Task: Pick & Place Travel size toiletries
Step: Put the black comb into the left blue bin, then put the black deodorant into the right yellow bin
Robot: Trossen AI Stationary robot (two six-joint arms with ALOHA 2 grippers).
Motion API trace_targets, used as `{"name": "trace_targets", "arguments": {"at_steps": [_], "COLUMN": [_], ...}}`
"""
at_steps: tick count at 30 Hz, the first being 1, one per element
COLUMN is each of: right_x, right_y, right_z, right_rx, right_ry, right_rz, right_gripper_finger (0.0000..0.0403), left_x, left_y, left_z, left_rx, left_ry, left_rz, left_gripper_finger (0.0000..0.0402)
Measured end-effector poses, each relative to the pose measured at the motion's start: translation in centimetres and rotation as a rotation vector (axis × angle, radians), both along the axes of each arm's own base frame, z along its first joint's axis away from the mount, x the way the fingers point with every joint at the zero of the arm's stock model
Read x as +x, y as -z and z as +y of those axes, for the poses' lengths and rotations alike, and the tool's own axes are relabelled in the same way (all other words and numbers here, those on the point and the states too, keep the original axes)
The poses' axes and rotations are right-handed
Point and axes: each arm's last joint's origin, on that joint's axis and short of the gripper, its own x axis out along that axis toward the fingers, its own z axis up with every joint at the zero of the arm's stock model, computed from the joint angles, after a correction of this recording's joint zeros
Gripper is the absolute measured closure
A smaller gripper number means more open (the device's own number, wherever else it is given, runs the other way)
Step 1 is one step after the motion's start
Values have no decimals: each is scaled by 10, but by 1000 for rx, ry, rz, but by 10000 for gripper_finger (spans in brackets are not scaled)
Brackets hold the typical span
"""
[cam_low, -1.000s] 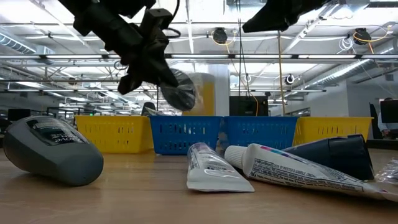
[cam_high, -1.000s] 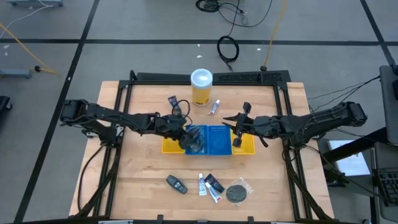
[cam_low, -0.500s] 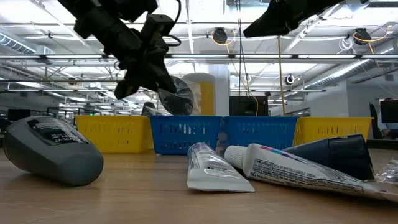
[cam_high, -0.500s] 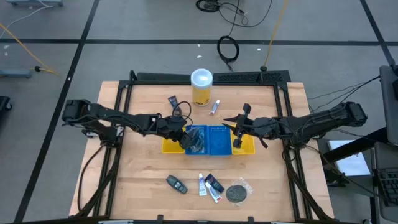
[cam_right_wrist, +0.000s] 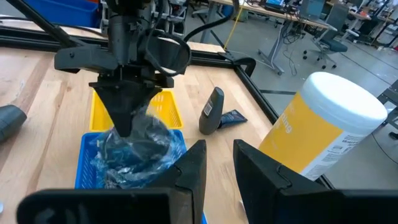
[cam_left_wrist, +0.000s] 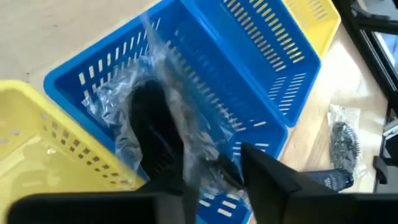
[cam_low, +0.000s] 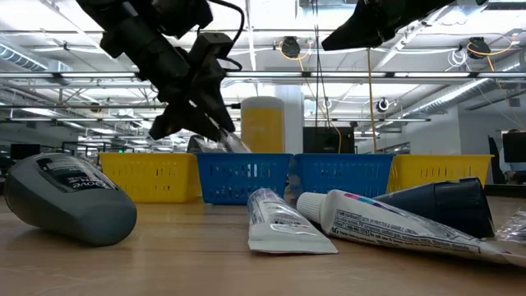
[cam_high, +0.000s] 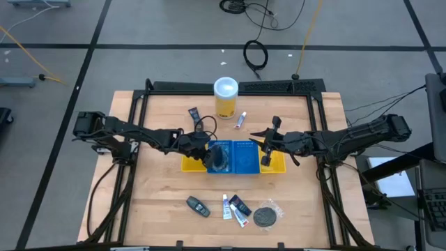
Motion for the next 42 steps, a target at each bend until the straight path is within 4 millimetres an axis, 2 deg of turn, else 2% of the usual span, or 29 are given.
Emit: {"name": "trace_targets", "arguments": {"at_steps": [5, 10, 17, 22, 27, 36, 42], "right_x": [0, 0, 0, 0, 0, -1, -1], "right_y": [0, 0, 1, 2, 1, 2, 2], "right_z": [0, 0, 0, 0, 0, 0, 0], "right_rx": [1, 1, 0, 0, 1, 23, 23], "right_ry": [0, 0, -2, -2, -2, 6, 6], "right_rz": [0, 1, 12, 16, 13, 11, 11], "right_gripper_finger": [328, 328, 328, 328, 328, 328, 328], "left_x": [3, 3, -3, -8, -11, -20, -30], "left_y": [-4, -7, -19, -33, -35, -34, -32], "left_z": [0, 1, 2, -3, -21, -69, -99], "left_rx": [16, 9, 53, 197, 397, 457, 495], "left_ry": [28, 43, 105, 230, 450, 670, 731], "left_rz": [-54, -70, -103, -164, -181, -213, -200], "left_gripper_finger": [233, 205, 199, 199, 199, 199, 199]}}
